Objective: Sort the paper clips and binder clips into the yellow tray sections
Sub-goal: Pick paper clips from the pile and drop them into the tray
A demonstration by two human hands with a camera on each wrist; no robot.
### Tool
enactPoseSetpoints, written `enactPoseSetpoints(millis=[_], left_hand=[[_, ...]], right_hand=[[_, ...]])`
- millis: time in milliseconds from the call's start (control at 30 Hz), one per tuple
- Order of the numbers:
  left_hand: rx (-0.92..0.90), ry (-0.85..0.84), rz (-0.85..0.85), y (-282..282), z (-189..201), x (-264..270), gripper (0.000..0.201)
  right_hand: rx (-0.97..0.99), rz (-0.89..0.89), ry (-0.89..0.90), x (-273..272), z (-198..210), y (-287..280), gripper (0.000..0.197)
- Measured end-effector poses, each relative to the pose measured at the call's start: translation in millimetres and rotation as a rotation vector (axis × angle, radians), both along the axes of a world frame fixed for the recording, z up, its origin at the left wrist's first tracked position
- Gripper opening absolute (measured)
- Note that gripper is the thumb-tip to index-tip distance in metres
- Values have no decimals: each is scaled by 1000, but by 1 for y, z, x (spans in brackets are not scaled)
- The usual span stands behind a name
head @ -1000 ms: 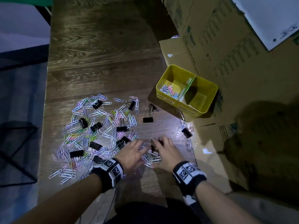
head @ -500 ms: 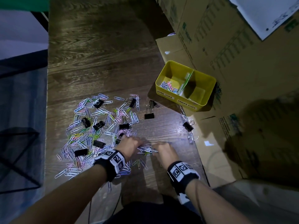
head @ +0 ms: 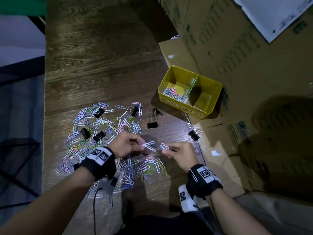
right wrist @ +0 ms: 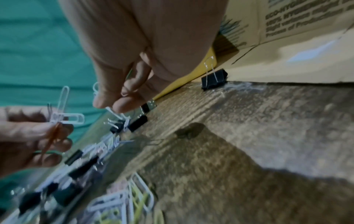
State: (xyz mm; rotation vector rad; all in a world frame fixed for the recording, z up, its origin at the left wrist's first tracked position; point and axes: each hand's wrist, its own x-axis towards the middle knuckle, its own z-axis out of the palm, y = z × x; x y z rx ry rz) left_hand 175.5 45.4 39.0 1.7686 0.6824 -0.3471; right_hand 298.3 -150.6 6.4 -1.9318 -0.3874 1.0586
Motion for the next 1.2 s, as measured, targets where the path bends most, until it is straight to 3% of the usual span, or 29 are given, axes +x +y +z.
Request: enactPoseSetpoints(millis=[233, 367, 500, 567, 667, 767, 867, 933, 1067, 1200], left_hand=[[-217, -254, 241, 22, 38, 87, 11], [-123, -266, 411, 28, 44, 164, 14], [99, -127, 366, 29, 25, 216, 18], [175, -57, 278, 29, 19, 225, 12], [255, -56, 156, 31, 19, 220, 38], [306, -217, 295, 28, 22, 197, 32], [511, -365, 468, 14, 16, 155, 19], [581, -325, 292, -4, 2, 122, 18], [707, -51, -366, -29, -51, 66, 37], [896, 42, -651, -41, -62, 38, 43]], right_hand=[[321, -334, 86, 38, 60, 13, 25], [423, -386, 26, 75, 88, 34, 23], [413, -426, -73, 121, 96, 63, 20], [362, -416, -133, 143, 92, 79, 24], [251, -374, -204, 167, 84, 100, 27], [130, -279, -322, 182, 70, 116, 25], [-30, -122, -413, 185, 58, 126, 27], [-93, -11, -431, 183, 54, 129, 31], [-48, 45, -487, 170, 55, 127, 29], [164, 128, -501, 135, 64, 109, 19]])
